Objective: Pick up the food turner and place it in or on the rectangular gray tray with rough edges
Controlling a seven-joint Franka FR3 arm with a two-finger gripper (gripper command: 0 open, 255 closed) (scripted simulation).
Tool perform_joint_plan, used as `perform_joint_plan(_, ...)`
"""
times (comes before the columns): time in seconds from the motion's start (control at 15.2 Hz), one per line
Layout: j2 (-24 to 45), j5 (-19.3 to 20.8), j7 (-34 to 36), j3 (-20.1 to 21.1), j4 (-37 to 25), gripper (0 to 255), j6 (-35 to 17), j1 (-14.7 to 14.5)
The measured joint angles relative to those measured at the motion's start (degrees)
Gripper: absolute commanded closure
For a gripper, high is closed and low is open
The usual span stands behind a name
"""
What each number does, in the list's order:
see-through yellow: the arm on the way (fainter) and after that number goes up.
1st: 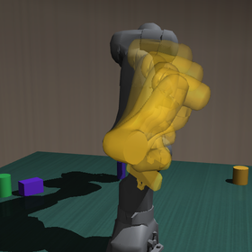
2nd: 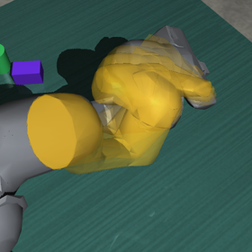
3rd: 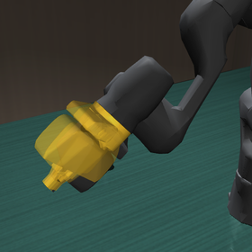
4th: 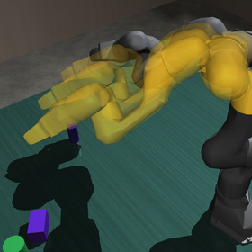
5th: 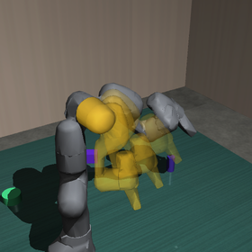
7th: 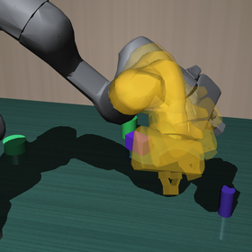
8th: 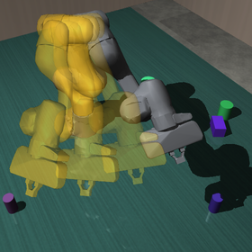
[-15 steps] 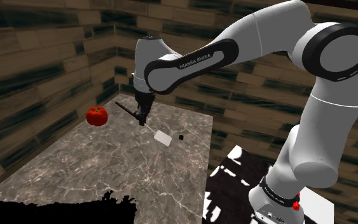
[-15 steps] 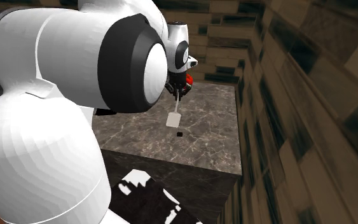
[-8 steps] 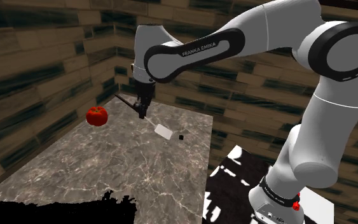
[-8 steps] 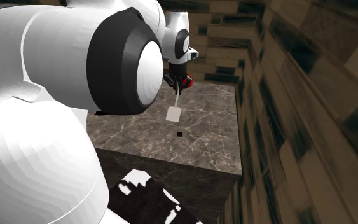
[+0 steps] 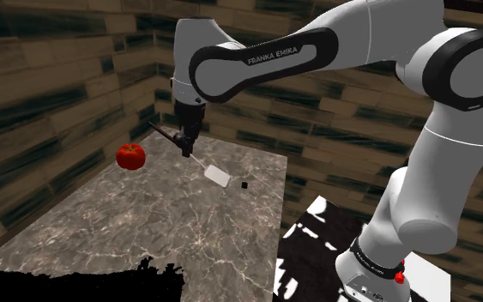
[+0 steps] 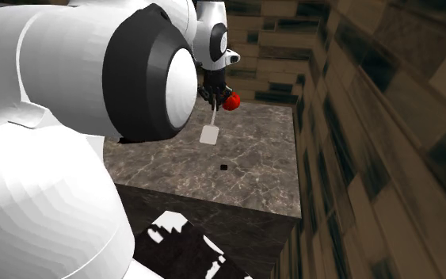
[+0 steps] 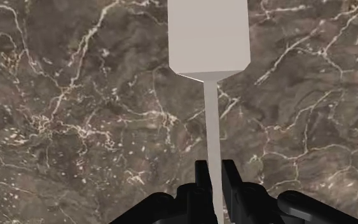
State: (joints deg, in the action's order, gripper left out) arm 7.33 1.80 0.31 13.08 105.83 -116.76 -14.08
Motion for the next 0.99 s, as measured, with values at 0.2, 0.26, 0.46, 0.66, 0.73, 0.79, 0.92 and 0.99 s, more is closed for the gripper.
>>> perform_joint_plan(0.2, 1.11, 0.81, 4.17, 1.63, -1.74, 255, 0.72, -2.36)
perform_joint_plan(0.26, 1.57, 1.07, 5.27, 2.02, -2.07, 255, 0.63, -2.98)
perform_joint_plan(0.46, 3.28, 2.1, 9.53, 3.54, -4.71, 255, 1.75, -5.5)
perform_joint_plan(0.66, 5.15, 3.26, 13.8, 4.94, -7.46, 255, 2.85, -8.14)
perform_joint_plan(0.73, 5.84, 3.67, 15.1, 5.33, -8.27, 255, 3.07, -8.97)
perform_joint_plan(0.79, 7.26, 4.31, 16.65, 5.75, -10.27, 255, 3.79, -10.06)
perform_joint_plan(0.92, 9.53, 5.35, 19.06, 6.32, -13.0, 255, 4.49, -11.84)
perform_joint_plan(0.99, 10.55, 5.89, 20.62, 6.71, -14.54, 255, 5.15, -13.02)
